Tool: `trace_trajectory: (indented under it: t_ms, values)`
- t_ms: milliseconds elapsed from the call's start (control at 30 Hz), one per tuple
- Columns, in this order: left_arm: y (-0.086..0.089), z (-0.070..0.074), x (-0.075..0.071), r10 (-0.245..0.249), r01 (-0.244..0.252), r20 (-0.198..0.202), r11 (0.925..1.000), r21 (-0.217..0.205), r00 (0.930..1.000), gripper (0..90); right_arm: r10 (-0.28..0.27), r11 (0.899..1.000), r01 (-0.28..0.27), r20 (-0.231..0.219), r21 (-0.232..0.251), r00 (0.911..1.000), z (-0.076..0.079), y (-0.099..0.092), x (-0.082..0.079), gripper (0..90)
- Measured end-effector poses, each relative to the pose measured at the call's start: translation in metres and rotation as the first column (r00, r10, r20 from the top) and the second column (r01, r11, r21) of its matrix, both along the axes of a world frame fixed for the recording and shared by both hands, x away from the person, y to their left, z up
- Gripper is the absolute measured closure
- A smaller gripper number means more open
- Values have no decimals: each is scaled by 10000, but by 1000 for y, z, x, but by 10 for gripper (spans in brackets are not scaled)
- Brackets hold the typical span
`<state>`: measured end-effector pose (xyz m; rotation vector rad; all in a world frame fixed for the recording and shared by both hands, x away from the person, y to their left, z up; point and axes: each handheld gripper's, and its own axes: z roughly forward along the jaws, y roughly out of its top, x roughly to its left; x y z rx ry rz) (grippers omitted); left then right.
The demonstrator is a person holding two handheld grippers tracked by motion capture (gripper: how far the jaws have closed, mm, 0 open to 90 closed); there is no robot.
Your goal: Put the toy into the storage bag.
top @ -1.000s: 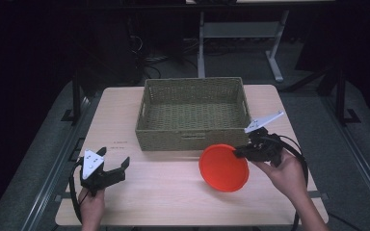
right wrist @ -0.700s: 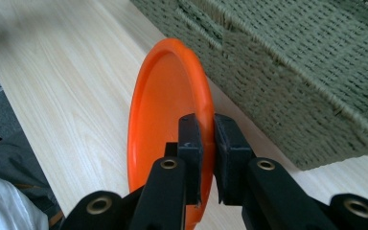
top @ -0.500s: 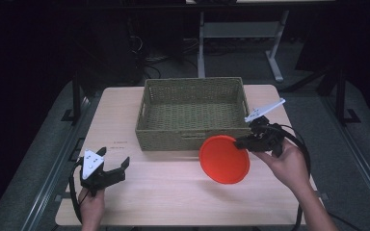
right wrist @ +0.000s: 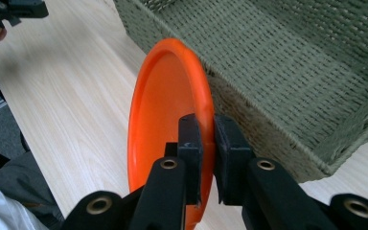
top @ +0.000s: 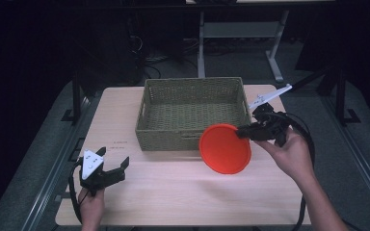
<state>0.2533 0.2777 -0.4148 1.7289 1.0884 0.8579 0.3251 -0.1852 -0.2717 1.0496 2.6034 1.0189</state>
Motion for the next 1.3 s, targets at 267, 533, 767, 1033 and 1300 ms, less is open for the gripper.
trace_trajectory:
  t_ms: [267, 533, 767, 1033, 1300]
  values:
    - [0, 0, 0, 14, -14, 12, 10000, -35, 10000, 127, -100, 9999, 99, 87, 99, 9999, 14, 1, 7, 820]
    - [0, 0, 0, 11, -11, 13, 10000, -27, 10000, 127, -127, 9997, 124, 100, 217, 9999, 24, 0, 16, 820]
    - [0, 0, 0, 33, -33, 8, 10000, -42, 10000, 128, -185, 9995, 183, 74, 240, 9998, 30, 1, 20, 819]
    - [0, 0, 0, 19, -19, 27, 10000, 28, 10000, 128, -228, 9997, 227, 75, 92, 9997, 34, 5, 28, 820]
    - [0, 0, 0, 68, -68, 41, 10000, -27, 10000, 128, -411, 9988, 412, -36, 270, 9991, 40, 7, 42, 820]
